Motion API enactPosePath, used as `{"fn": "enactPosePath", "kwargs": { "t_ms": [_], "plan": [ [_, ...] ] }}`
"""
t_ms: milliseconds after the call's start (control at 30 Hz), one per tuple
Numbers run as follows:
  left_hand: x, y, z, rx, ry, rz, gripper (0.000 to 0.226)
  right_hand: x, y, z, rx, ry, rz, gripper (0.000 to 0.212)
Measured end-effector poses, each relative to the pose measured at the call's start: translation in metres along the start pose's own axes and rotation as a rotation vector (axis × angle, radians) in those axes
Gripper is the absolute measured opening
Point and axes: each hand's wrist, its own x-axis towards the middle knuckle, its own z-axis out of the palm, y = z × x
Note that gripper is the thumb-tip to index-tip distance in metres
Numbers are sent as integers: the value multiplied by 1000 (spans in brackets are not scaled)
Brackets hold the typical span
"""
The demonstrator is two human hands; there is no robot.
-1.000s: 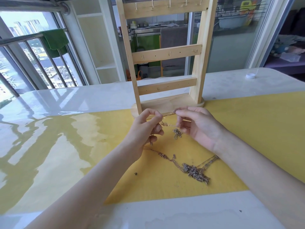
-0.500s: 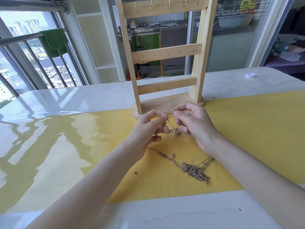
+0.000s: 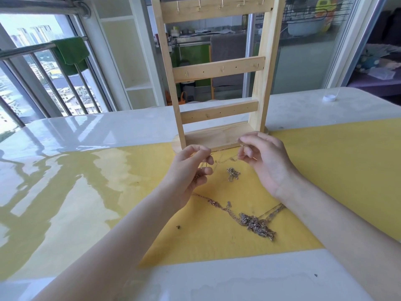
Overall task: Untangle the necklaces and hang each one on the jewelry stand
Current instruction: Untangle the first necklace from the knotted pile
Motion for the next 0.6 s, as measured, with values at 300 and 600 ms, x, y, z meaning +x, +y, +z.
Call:
{"fn": "enactPosePath", "kwargs": {
  "t_ms": [300, 600],
  "plan": [
    [2, 5, -5, 70, 26, 46, 13, 1, -1, -8, -153, -51, 34, 7],
    [1, 12, -9, 191, 59, 254, 11, 5, -1, -12, -553, -118, -29, 14]
  ]
}}
